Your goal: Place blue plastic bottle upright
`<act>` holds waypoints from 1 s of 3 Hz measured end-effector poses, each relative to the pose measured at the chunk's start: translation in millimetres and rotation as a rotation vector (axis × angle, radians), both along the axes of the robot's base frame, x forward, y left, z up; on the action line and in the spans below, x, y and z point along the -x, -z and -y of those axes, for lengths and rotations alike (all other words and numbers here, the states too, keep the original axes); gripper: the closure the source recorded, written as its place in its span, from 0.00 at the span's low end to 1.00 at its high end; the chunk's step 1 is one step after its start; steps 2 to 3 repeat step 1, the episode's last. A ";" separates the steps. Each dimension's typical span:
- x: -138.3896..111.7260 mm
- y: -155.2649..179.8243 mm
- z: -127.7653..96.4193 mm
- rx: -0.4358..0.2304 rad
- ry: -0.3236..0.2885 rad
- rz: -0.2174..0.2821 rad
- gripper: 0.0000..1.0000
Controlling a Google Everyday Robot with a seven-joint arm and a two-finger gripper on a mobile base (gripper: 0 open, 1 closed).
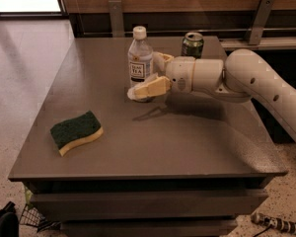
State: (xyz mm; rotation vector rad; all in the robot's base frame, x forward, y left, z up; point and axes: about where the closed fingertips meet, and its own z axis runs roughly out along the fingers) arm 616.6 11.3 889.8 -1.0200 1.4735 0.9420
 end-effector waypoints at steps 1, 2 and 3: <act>0.0 0.0 -0.1 0.000 0.000 0.000 0.00; 0.0 0.0 -0.1 0.000 0.000 0.000 0.00; 0.0 0.0 -0.1 0.000 0.000 0.000 0.00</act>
Offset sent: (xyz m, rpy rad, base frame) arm 0.0000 0.0000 0.0000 0.0000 0.0000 0.0000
